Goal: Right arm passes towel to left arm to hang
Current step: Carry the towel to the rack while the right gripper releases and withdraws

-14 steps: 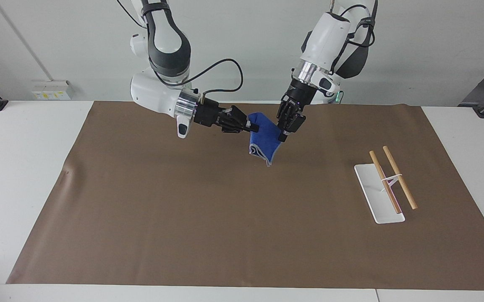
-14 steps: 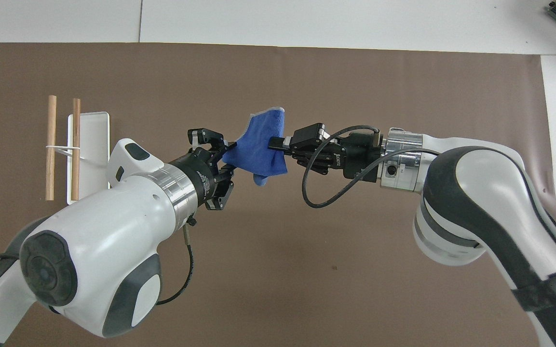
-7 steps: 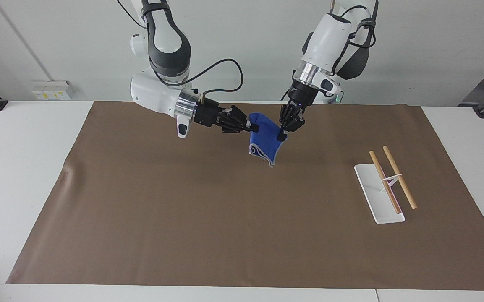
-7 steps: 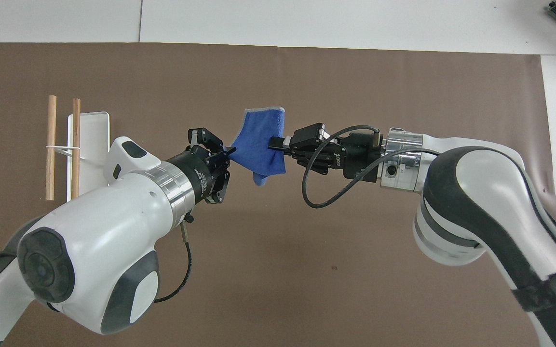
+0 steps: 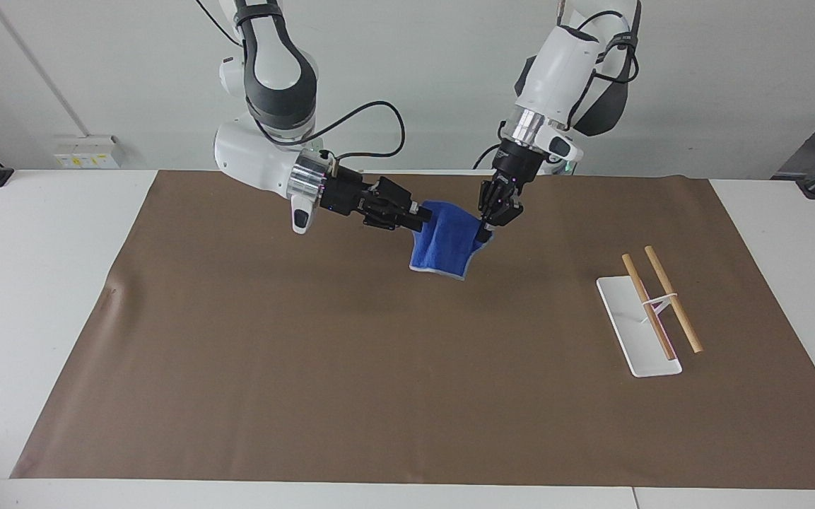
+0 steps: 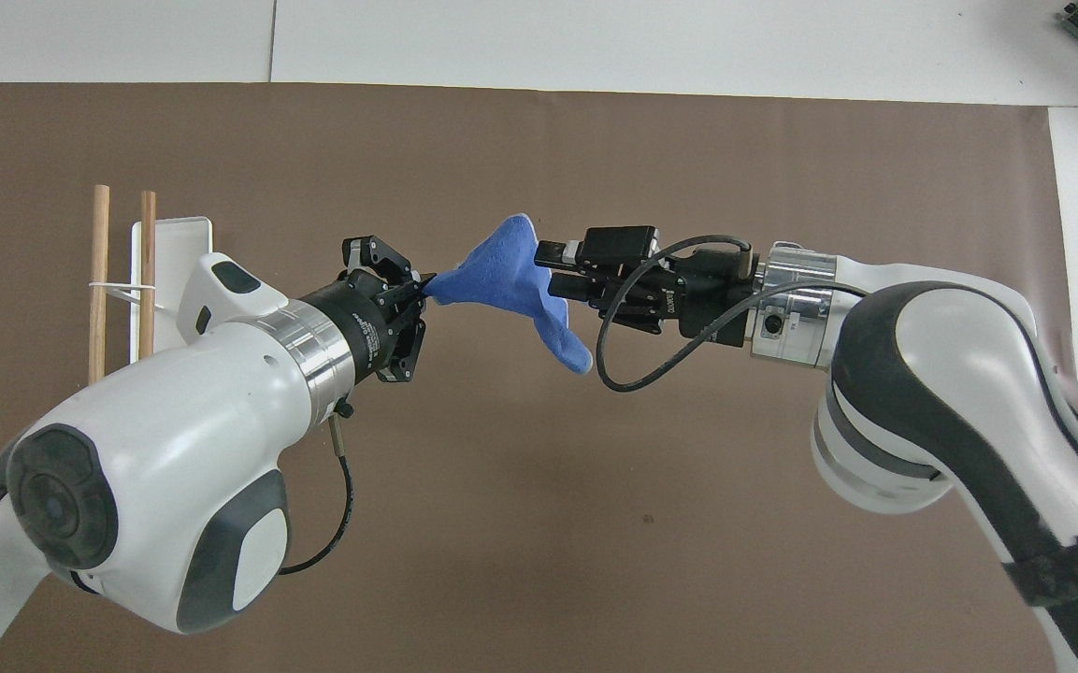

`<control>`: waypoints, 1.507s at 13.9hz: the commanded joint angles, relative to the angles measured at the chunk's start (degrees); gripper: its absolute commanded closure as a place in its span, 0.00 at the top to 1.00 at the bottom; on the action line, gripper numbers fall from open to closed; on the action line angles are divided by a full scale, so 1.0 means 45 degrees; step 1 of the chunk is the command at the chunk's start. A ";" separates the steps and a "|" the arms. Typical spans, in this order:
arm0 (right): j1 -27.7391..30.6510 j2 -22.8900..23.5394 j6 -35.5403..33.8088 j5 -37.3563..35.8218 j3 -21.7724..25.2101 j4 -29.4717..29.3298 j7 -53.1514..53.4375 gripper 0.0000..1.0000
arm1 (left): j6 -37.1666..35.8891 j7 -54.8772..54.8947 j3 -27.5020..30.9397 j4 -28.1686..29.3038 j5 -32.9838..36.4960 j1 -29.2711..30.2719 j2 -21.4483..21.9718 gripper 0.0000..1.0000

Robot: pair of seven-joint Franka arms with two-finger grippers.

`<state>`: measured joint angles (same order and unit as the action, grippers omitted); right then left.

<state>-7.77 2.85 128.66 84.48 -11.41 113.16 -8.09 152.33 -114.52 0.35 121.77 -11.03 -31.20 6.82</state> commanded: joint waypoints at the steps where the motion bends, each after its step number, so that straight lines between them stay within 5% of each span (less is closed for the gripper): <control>1: 0.0106 -0.0379 0.0781 -0.2296 -0.0102 0.0166 0.0058 1.00 | 0.0367 0.0760 -0.0038 0.0088 -0.0049 0.0660 -0.0051 0.00; 7: 0.1235 -0.0087 0.1701 -1.0030 -0.0063 0.0263 0.0078 1.00 | 0.1090 0.2225 -0.0019 0.0244 -0.0049 0.3063 -0.0226 0.00; 14: 0.2314 -0.0105 0.0047 -1.7963 -0.0063 -0.0320 0.3078 1.00 | 0.3197 0.3009 -0.0058 0.1357 -0.0049 0.5913 -0.0499 0.00; 18: 0.2546 -0.0340 -0.3565 -1.8949 0.0112 -0.2329 0.4198 1.00 | 0.3336 0.3067 -0.0019 0.1533 -0.0049 0.7145 -0.0735 0.00; 21: 0.2472 -0.0632 -0.4916 -1.8988 0.0695 -0.3191 0.4336 1.00 | 0.3317 0.3067 -0.0038 0.1649 -0.0049 0.8454 -0.0735 0.00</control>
<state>3.46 0.27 109.89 0.38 -9.69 101.17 9.88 165.76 -101.42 0.85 127.79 -11.02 3.96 3.19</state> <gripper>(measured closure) 0.000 0.978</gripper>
